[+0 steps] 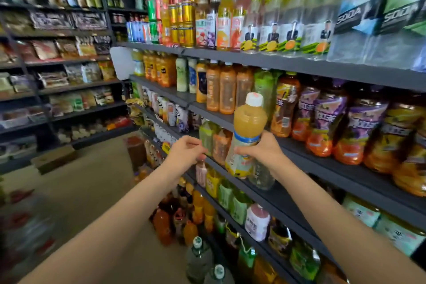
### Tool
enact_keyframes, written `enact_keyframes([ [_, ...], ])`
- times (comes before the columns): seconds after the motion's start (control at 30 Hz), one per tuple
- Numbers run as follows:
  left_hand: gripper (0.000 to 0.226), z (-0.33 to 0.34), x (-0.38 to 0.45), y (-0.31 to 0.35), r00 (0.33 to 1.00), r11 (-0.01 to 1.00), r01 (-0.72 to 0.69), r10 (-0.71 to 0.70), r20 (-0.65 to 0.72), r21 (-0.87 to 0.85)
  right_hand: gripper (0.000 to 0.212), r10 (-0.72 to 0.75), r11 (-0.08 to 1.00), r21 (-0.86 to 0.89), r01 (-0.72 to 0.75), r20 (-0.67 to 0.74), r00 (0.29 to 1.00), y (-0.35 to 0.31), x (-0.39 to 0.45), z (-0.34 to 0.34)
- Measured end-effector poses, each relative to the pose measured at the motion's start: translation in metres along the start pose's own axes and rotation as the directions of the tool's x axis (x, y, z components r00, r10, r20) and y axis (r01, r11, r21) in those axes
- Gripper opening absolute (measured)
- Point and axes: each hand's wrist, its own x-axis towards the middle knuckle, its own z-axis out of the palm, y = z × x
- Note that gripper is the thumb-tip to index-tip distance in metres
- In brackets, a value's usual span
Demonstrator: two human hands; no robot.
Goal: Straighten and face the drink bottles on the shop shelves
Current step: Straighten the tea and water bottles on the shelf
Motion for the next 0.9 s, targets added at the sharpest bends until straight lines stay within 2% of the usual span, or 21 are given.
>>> enact_keyframes([
  [0.13,0.036,-0.039,0.096,-0.002,0.997,0.999,0.032,-0.032,-0.067,0.003,0.049,-0.070,0.994,-0.080,0.069,-0.009,0.997,0.005,0.094,0.029],
  [0.23,0.041,-0.073,0.158,0.006,0.995,0.999,0.033,-0.033,-0.099,-0.005,0.039,-0.192,0.958,-0.207,0.201,0.061,0.979,-0.014,0.164,0.063],
  [0.3,0.041,-0.094,0.190,0.005,0.993,0.998,-0.059,0.060,-0.102,0.010,0.041,-0.265,0.918,-0.272,0.290,0.124,0.956,-0.031,0.203,0.095],
  [0.43,0.057,-0.140,0.245,-0.007,0.947,0.937,-0.320,0.314,0.062,0.142,0.047,-0.312,0.806,-0.405,0.431,0.329,0.892,-0.048,0.271,0.165],
  [0.57,0.067,-0.192,0.307,-0.035,0.946,0.924,-0.324,0.315,0.076,0.203,0.043,-0.316,0.767,-0.423,0.483,0.406,0.857,-0.048,0.333,0.225],
  [0.73,0.052,-0.265,0.405,-0.050,0.924,0.897,-0.383,0.373,0.087,0.222,0.052,-0.331,0.785,-0.418,0.457,0.341,0.880,-0.066,0.424,0.300],
  [0.9,0.050,-0.343,0.520,-0.051,0.889,0.885,-0.452,0.435,0.147,0.112,0.056,-0.340,0.829,-0.463,0.314,0.029,0.940,-0.090,0.519,0.381],
])
